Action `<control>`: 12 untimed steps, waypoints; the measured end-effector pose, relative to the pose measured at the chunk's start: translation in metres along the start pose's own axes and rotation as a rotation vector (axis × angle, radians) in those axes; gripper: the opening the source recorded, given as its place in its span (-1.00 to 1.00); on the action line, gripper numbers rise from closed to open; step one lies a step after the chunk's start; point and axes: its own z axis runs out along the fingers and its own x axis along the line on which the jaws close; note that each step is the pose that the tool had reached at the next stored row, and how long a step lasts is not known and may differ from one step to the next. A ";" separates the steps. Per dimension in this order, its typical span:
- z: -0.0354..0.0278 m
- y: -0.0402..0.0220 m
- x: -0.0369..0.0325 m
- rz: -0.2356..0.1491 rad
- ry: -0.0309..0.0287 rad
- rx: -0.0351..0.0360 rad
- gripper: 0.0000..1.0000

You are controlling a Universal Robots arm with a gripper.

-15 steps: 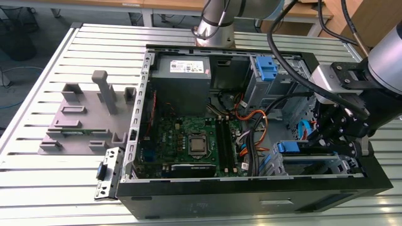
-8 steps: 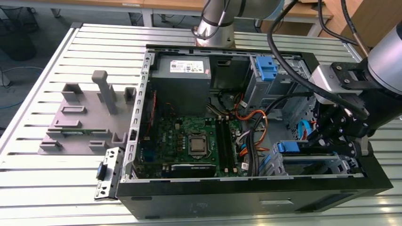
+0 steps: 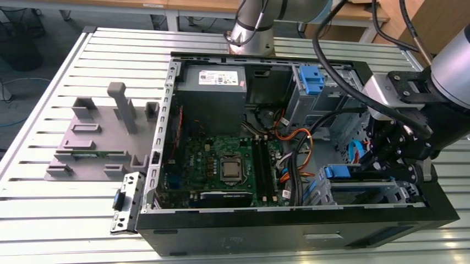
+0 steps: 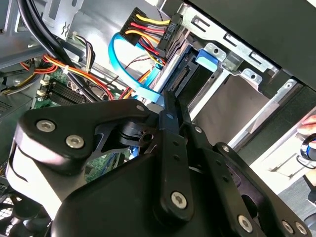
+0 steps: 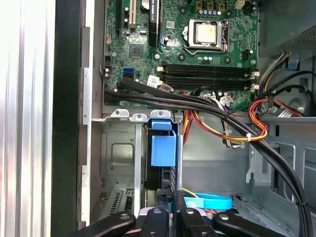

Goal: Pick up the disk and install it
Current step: 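Insert the first disk wire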

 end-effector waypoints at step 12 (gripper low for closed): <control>0.0016 0.0010 -0.0009 0.000 0.0000 0.0000 -0.68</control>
